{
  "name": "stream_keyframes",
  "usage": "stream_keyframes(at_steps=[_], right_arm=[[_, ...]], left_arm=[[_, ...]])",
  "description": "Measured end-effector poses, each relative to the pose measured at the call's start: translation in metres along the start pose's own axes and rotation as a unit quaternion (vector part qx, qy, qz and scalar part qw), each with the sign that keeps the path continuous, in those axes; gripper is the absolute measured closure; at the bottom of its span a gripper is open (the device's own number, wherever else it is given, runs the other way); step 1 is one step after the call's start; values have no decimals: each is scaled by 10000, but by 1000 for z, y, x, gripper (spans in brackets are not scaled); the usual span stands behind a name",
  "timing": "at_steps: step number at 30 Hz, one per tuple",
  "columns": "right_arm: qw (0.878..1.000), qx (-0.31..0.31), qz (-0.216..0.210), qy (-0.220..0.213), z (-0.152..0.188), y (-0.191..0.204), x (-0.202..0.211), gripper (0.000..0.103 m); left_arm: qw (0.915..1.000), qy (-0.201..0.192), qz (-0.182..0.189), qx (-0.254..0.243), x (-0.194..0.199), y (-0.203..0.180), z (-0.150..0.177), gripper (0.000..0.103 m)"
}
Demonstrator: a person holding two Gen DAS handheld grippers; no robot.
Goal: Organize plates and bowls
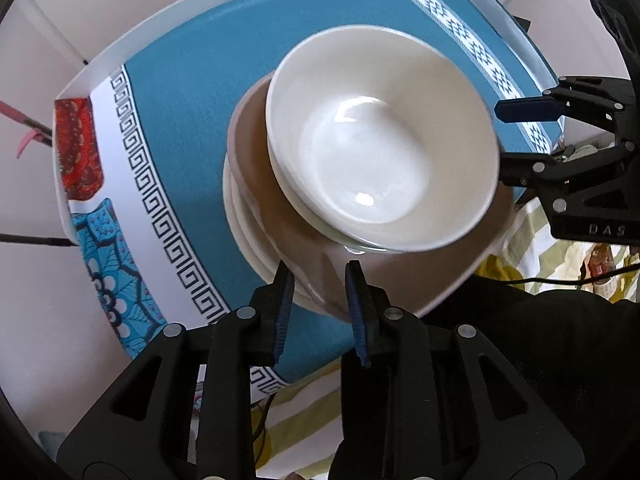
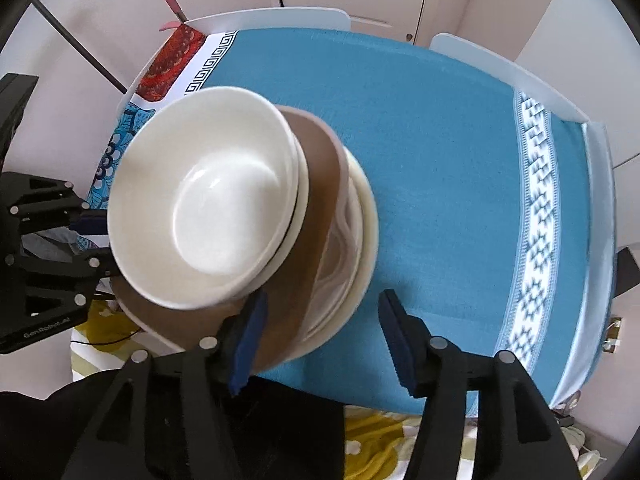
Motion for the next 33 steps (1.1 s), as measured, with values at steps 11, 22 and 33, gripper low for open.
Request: stream_keyframes(at_steps=[11, 22, 33], right_arm=[[9980, 7, -203, -598, 19, 1, 52, 37], [9610, -640, 450, -2651, 37, -18, 174, 4], [8956, -946, 977, -4236, 70, -19, 284, 1]], left_arm=[[9945, -784, -109, 690, 50, -17, 19, 24], [9217, -3328, -1026, 1708, 188, -46, 29, 1], [8468, -4751, -1583, 1793, 272, -88, 63, 0]])
Point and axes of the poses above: each gripper's, at about its wrist camera, not at the fingertips, and x roughly against the way its jaws point, y to its left, z to its underside, the point moved 6 cm from there along -x, roughly the way its jaws point, and after that the axes turned 1 degree about z, right-handed, at the moved point
